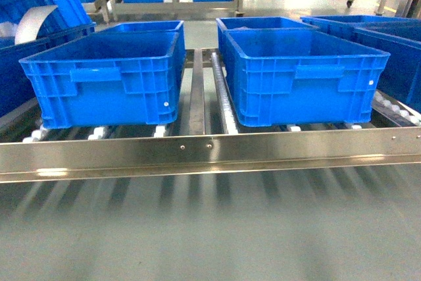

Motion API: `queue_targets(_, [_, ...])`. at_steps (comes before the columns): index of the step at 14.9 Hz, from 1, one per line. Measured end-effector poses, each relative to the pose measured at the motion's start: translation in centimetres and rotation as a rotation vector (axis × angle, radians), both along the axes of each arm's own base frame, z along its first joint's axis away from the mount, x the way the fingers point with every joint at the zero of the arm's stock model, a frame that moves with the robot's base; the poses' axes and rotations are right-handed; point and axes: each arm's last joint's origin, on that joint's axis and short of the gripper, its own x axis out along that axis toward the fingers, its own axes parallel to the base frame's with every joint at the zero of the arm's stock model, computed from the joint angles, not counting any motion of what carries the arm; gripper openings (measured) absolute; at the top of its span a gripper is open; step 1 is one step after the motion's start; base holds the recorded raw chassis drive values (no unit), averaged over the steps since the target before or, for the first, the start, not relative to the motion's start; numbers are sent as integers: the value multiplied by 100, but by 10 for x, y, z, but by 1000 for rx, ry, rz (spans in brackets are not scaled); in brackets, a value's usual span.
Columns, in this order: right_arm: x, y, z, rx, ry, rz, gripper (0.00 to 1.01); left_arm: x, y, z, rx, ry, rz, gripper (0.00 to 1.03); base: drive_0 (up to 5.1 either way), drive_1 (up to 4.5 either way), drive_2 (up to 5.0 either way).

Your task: Sort blue parts and orange caps into right shelf containers

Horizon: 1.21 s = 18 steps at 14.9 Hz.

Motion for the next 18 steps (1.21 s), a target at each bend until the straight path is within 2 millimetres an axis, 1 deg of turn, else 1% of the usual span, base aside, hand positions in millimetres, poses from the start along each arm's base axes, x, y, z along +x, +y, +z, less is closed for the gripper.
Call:
queue_targets(1, [-7,-3,1,1,-9,-1,2,-4,0,-2,0,2,2,2,-3,-417,410])
queue_targets(2, [-11,-5,6,4,-36,7,2,-7,0,-7,0,-23,3,2,-3,-417,410])
queue_targets(3, [-15,-14,7,5,-36,3,2,-10,0,-10,0,3,2,2,-3,-417,410])
queue_targets(4, [-19,-16,5,4,-27,-16,2,-12,0,-9,0,0,3,2,-3,-417,410])
queue_targets(5, [-25,-15,6,5,-33,3,2,-17,0,-6,0,-21,2,2,-3,-417,410])
queue_targets(9, [-36,-15,11,5,-48,3,2,-25,0,-5,0,-22,2,2,-3,-417,410])
queue_targets(17, [-52,-15,13,5,-55,3,2,-36,0,-6,0,-19,2,2,0,0,0])
queue_targets(18, [-54,-15,12,5,-56,3,2,-43,0,-12,0,34,-1,2,0,0,0])
